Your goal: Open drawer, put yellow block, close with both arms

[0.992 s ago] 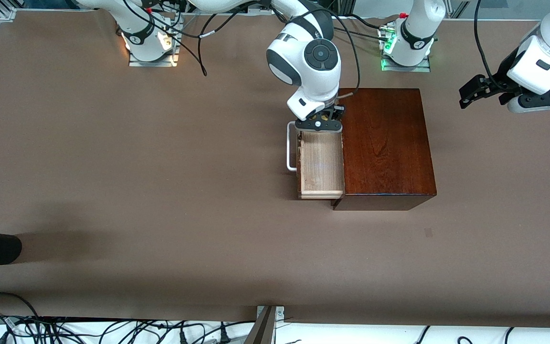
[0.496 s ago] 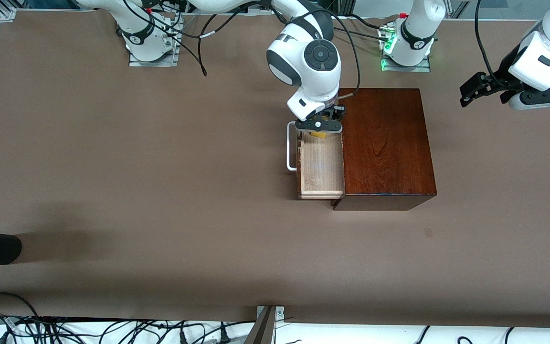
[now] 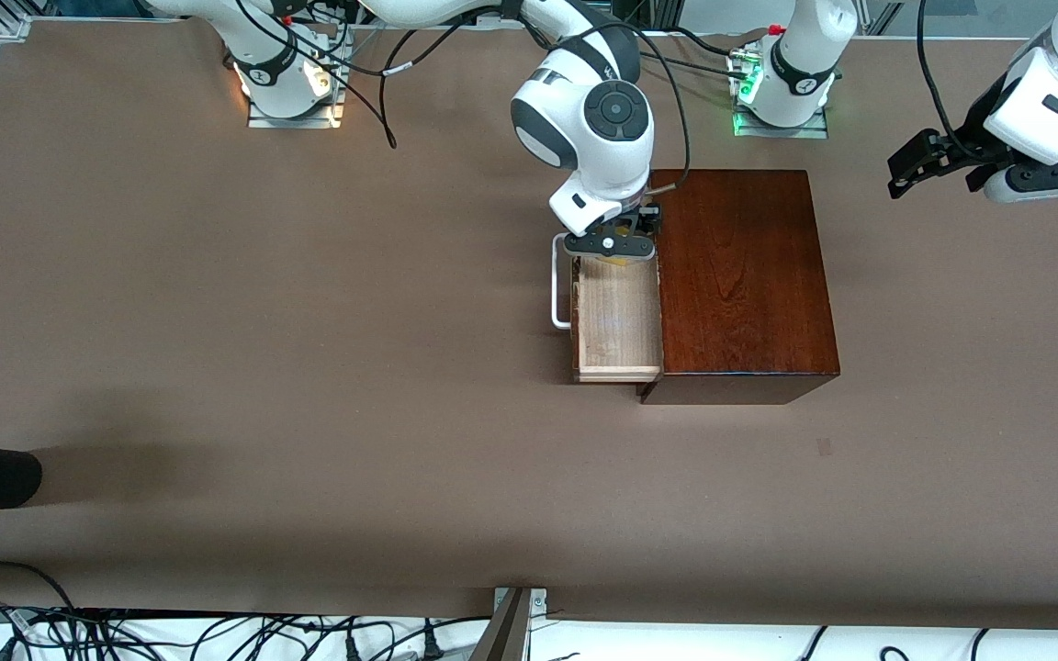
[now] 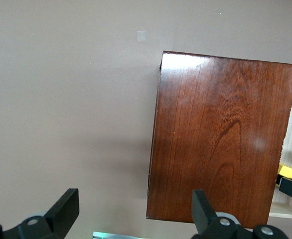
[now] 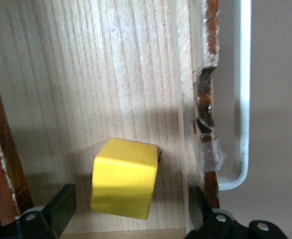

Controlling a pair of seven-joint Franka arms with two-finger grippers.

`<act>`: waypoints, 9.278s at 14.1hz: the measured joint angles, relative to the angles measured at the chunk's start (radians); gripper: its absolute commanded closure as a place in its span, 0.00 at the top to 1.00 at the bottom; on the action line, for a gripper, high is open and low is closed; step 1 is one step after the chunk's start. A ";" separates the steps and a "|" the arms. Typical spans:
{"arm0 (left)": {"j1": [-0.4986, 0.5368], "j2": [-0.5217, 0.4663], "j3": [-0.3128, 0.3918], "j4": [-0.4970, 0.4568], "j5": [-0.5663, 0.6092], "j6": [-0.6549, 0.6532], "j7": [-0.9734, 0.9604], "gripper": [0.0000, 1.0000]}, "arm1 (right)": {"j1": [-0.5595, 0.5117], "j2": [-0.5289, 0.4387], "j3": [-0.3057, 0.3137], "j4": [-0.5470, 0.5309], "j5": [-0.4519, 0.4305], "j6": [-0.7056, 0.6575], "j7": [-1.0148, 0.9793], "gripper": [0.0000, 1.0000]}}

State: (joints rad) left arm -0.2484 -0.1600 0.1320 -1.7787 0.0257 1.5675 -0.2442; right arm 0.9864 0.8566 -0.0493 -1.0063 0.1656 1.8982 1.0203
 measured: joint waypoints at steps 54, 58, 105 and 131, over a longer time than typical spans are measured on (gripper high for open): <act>-0.515 0.777 -0.278 0.424 -0.031 0.342 -1.442 0.04 | -1.036 -0.823 0.186 -0.645 -0.143 -0.358 -0.966 1.00; -0.516 0.817 -0.272 0.439 -0.031 0.358 -1.445 0.00 | -0.995 -0.813 0.154 -0.647 -0.146 -0.346 -0.965 1.00; -0.339 0.525 -0.176 0.349 0.056 0.093 -1.164 0.14 | -0.874 -0.788 -0.010 -0.643 -0.137 -0.386 -0.962 1.00; -0.046 0.031 0.013 0.028 0.011 0.023 -0.031 1.00 | -0.868 -0.788 -0.012 -0.642 -0.135 -0.386 -0.962 1.00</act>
State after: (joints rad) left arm -0.2942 -0.1292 0.1452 -1.7511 0.0371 1.5909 -0.2750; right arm 0.1183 0.0682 -0.0617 -1.6488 0.0306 1.5117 0.0586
